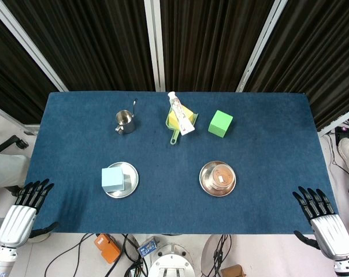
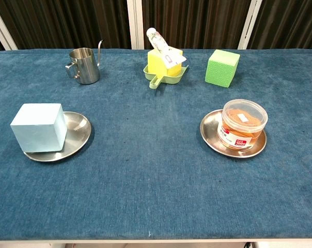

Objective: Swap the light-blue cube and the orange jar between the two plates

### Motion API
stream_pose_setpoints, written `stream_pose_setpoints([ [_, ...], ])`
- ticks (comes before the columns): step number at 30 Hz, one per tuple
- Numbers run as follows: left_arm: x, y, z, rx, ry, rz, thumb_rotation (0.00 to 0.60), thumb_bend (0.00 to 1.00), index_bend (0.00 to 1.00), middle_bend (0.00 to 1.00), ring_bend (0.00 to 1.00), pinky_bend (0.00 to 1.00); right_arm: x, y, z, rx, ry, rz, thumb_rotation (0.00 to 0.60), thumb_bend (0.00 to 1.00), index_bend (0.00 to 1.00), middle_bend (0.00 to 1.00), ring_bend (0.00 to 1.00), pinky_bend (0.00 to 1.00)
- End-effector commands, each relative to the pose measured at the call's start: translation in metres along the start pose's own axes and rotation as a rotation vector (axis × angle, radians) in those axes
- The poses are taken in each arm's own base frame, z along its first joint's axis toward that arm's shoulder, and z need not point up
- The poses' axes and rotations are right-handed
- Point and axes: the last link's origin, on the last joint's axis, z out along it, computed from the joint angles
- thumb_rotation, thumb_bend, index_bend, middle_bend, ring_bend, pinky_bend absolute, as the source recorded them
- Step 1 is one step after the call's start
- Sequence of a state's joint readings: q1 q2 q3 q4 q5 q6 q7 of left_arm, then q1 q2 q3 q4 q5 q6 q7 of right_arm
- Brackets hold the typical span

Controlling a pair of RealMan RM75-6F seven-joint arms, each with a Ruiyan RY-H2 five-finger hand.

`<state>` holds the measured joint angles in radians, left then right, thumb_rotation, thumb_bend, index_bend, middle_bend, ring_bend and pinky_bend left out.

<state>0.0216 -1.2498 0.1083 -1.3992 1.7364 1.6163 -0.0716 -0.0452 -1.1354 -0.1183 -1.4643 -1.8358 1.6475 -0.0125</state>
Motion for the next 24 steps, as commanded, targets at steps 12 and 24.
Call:
stream_pose_setpoints([
  [12, -0.016, 0.049, 0.059, -0.178, -0.050, -0.214, 0.600, 0.07, 0.02, 0.02, 0.00, 0.03, -0.002, -0.002, 0.003, -0.012, -0.004, -0.006, 0.600, 0.24, 0.00, 0.00, 0.00, 0.00],
  [24, -0.047, 0.139, 0.148, -0.190, -0.127, -0.163, 0.519, 0.08, 0.02, 0.03, 0.00, 0.02, -0.003, 0.002, 0.010, -0.036, -0.034, -0.008, 0.600, 0.24, 0.00, 0.00, 0.00, 0.00],
])
